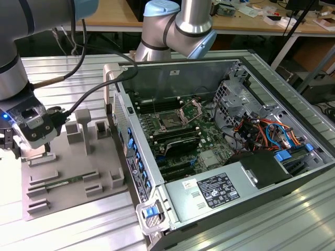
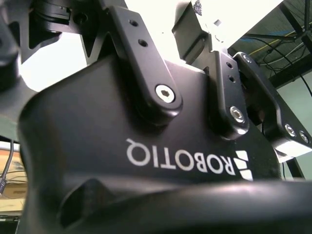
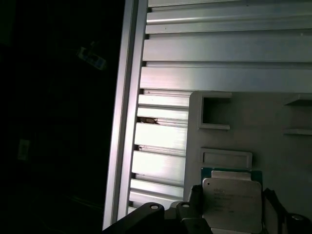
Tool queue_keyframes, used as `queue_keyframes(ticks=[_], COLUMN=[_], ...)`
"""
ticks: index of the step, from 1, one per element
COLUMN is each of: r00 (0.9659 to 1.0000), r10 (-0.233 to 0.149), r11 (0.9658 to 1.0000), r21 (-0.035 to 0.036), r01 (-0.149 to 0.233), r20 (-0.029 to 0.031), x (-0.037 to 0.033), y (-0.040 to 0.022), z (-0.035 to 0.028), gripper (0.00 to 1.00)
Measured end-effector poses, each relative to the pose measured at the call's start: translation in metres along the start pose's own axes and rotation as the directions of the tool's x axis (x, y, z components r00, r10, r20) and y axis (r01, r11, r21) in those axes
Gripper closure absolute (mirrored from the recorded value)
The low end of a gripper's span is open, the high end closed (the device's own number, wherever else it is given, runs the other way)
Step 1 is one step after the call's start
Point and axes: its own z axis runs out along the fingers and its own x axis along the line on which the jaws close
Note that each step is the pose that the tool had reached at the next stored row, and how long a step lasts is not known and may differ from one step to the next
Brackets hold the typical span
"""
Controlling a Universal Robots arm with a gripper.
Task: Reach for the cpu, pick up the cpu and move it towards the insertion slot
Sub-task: 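Pick up the cpu and move it towards the insertion slot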
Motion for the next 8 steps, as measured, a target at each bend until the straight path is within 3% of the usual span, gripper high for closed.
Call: queue_keyframes(ticks=[8], r00=[1.0000], r10=[0.000], r11=[1.0000], r21=[-0.0004], r01=[0.000], r20=[0.0001], x=[0.0000], y=[0.0003], z=[-0.0057], gripper=[0.45])
